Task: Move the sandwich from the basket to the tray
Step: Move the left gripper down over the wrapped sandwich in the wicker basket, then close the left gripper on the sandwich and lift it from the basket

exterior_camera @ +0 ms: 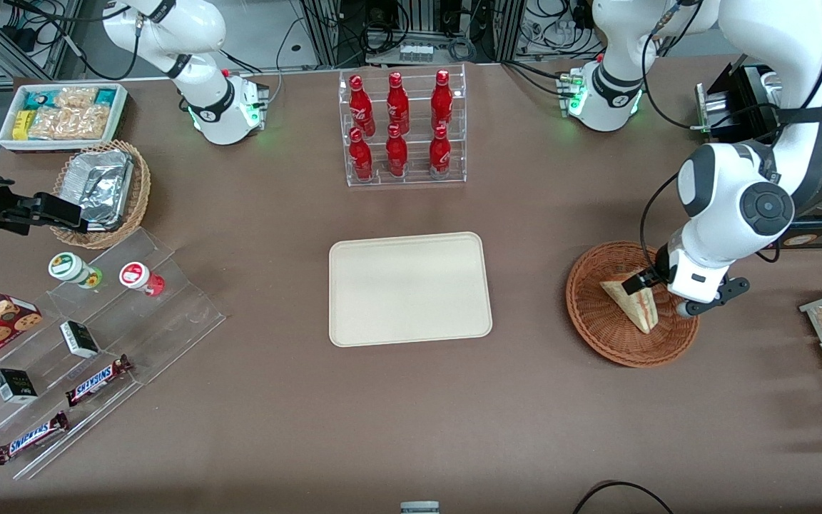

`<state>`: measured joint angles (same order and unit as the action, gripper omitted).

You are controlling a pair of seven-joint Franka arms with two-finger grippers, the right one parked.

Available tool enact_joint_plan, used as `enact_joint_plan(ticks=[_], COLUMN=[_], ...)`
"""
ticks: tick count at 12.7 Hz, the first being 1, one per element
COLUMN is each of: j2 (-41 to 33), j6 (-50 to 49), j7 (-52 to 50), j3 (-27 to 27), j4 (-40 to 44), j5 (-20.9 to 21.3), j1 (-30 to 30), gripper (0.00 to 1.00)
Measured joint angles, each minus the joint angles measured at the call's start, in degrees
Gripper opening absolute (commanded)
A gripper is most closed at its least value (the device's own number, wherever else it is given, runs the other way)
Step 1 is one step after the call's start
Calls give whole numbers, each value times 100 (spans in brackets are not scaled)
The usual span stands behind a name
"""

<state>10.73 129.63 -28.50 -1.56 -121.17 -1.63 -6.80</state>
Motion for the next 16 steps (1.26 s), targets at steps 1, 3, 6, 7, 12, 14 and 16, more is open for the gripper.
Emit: enact_joint_plan(ticks=[1, 3, 6, 7, 12, 14, 16], j2=[19, 46, 121, 168, 401, 475, 542], j6=[45, 270, 583, 614, 698, 706, 746], j7=[-20, -38, -124, -185, -274, -285, -296], j3=[0, 0, -3, -3, -3, -5, -6], j4=[-21, -147, -346, -362, -377, -377, -378], j5=[0, -1, -7, -8, -9, -21, -54], j1=[0, 0, 0, 0, 0, 0, 0], gripper=[100, 100, 100, 100, 100, 97, 58])
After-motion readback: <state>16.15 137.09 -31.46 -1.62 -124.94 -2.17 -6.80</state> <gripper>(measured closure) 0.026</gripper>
